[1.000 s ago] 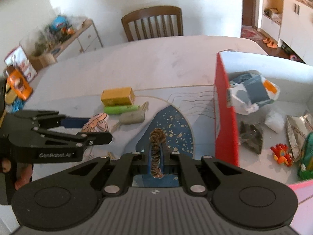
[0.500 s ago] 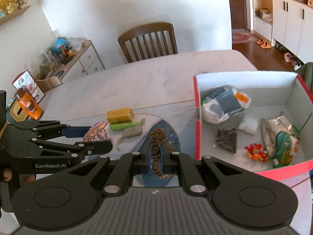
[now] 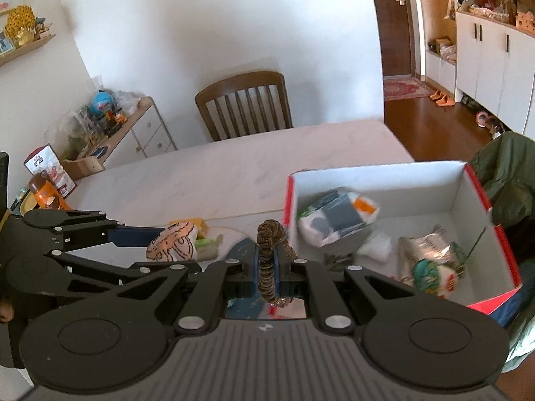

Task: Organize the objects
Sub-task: 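Lift both held items and carry them over the red shoebox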

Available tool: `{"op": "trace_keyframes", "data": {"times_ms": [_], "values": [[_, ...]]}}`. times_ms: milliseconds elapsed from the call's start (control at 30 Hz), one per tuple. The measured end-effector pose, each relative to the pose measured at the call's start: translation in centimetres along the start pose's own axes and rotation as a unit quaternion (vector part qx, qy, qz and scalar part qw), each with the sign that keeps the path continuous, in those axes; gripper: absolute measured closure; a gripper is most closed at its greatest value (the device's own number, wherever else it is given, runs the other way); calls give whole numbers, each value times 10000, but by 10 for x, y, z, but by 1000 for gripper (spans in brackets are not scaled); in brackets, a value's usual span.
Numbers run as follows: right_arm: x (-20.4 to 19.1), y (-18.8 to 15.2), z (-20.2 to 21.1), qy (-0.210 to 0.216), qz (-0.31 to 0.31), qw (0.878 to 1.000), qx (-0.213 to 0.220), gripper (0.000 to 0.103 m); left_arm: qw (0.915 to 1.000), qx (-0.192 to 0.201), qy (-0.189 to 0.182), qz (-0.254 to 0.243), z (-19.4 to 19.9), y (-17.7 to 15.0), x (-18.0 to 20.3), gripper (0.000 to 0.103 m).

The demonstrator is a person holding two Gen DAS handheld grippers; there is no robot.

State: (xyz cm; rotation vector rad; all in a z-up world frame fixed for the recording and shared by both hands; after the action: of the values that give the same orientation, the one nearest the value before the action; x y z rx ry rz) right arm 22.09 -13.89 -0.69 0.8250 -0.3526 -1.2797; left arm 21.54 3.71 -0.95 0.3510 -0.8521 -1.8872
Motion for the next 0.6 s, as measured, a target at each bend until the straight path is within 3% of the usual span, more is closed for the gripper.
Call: {"op": "trace_keyframes", "data": {"times_ms": [600], "values": [[104, 28, -16, -136, -54, 9999, -12, 95, 9996, -195, -55, -219, -70, 40, 60, 50]]}}
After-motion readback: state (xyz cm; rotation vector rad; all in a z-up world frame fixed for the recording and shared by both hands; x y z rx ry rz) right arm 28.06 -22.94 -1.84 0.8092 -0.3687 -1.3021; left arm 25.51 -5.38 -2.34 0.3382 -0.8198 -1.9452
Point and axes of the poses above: each gripper's, at about its wrist camera, not at the fingertips, and z roughly against the way its jaws point, x to its right, y to its top, the point moved 2 cm from there along -z, roughly the way its jaws point, and after that the axes turned 4 degrees about -y, right-handed, at the moved point
